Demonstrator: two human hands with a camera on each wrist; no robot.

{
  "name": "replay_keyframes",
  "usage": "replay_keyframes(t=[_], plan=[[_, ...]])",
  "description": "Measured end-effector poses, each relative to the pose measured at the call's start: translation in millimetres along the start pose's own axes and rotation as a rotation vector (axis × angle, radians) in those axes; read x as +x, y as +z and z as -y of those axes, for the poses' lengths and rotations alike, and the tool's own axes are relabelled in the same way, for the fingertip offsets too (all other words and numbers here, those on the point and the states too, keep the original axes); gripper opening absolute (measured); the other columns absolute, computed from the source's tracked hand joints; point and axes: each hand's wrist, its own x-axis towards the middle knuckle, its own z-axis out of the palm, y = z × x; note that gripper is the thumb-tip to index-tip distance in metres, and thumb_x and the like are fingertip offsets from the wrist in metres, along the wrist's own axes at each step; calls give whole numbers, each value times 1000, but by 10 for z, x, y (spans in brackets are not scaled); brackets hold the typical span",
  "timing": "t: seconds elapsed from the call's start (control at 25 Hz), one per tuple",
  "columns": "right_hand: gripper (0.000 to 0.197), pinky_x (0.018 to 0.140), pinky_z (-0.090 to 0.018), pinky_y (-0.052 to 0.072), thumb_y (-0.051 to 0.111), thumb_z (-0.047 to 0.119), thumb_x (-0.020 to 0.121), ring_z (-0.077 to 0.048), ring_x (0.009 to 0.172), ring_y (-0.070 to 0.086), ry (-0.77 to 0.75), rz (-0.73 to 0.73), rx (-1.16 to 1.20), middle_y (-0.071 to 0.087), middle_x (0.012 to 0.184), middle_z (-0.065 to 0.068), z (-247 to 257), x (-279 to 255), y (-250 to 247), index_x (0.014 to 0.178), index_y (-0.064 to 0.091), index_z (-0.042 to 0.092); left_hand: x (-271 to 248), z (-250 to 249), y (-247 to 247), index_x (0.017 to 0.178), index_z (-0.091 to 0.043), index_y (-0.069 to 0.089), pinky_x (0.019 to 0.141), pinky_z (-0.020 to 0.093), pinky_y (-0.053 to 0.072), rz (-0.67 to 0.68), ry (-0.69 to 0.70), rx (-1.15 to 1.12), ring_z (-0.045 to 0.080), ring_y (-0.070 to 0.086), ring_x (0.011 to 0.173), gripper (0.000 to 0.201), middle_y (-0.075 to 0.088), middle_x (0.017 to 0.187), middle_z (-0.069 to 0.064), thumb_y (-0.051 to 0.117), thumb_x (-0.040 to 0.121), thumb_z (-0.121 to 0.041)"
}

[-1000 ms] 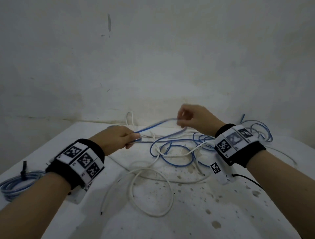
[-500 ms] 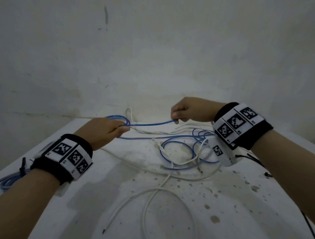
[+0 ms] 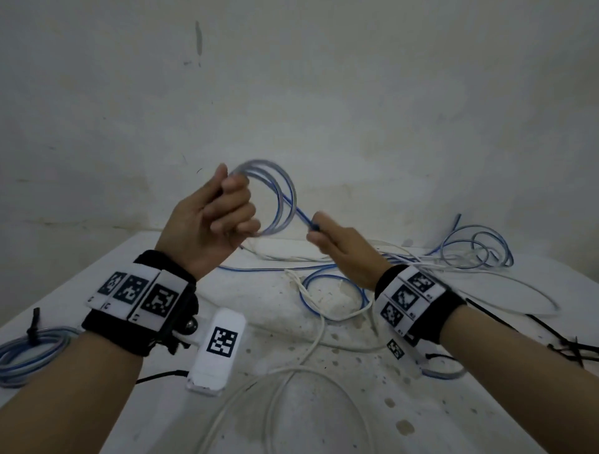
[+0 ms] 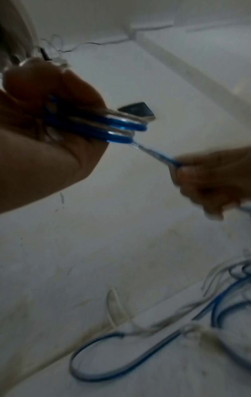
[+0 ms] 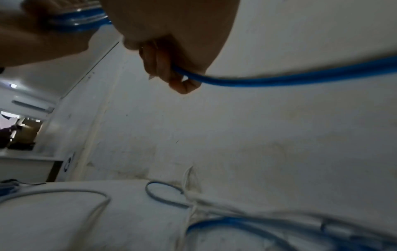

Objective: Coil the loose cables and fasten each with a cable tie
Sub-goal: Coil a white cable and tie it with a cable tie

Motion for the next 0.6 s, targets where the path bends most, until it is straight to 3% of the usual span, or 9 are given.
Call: replay_keyframes(t=[0.12, 0.24, 0.28, 0.32, 0.36, 0.44, 0.52, 0.6], plan=[[19, 67, -21, 37, 40, 20, 95, -5, 66, 42, 68, 63, 134, 43, 71, 6, -48, -20, 238, 79, 51, 22, 89, -6, 102, 89, -4, 56, 79, 29, 50, -57, 107, 113, 16, 55, 58, 27, 49, 59, 0, 34, 98, -18], [21, 66, -14, 39, 43, 11, 96, -9, 71, 49, 201, 352, 79, 53, 73, 5, -89, -94, 359, 91, 64, 11, 115, -132, 107, 70, -15, 58, 68, 20, 55, -369, 339, 238, 4, 57, 51, 8, 53, 51, -9, 56, 76, -10], [22, 64, -9, 38, 42, 10, 96, -7, 69, 49, 239, 448, 44, 54, 73, 5, -96, -131, 399, 98, 64, 8, 116, -195, 77, 68, -17, 55, 67, 19, 54, -456, 396, 283, 2, 57, 51, 10, 53, 50, -9, 57, 73, -8], [24, 62, -8, 38, 40, 10, 97, -5, 67, 48, 270, 508, 13, 53, 72, 5, -81, -157, 427, 107, 62, 7, 122, -255, 42, 69, -17, 51, 67, 17, 53, -522, 437, 361, 1, 57, 52, 15, 53, 51, -10, 52, 80, -7], [27, 62, -9, 37, 37, 11, 98, -6, 65, 47, 300, 522, -4, 51, 70, 5, -54, -187, 458, 116, 57, 8, 127, -296, -9, 71, -17, 46, 68, 17, 52, -575, 451, 460, 1, 57, 54, 23, 54, 51, -11, 41, 91, -8], [29, 59, -23, 34, 33, 14, 100, -15, 59, 41, 281, 452, -59, 44, 67, 1, 37, -230, 476, 128, 39, 13, 103, -316, -116, 74, -17, 42, 70, 16, 51, -656, 446, 666, 1, 58, 56, 31, 55, 50, -13, 26, 101, -14], [27, 52, -28, 27, 34, 13, 100, -15, 52, 32, 169, 369, -222, 34, 66, 3, 173, -256, 456, 127, 32, 11, 46, -274, -280, 76, -16, 44, 74, 20, 52, -724, 424, 962, 1, 62, 58, 30, 58, 51, -13, 27, 101, -13], [17, 50, -28, 24, 33, 15, 101, -13, 52, 31, 81, 317, -346, 30, 66, 9, 339, -281, 407, 115, 39, 9, -58, -162, -462, 75, -17, 45, 74, 20, 48, -736, 375, 1271, -1, 62, 59, 29, 60, 54, -12, 31, 100, -10]])
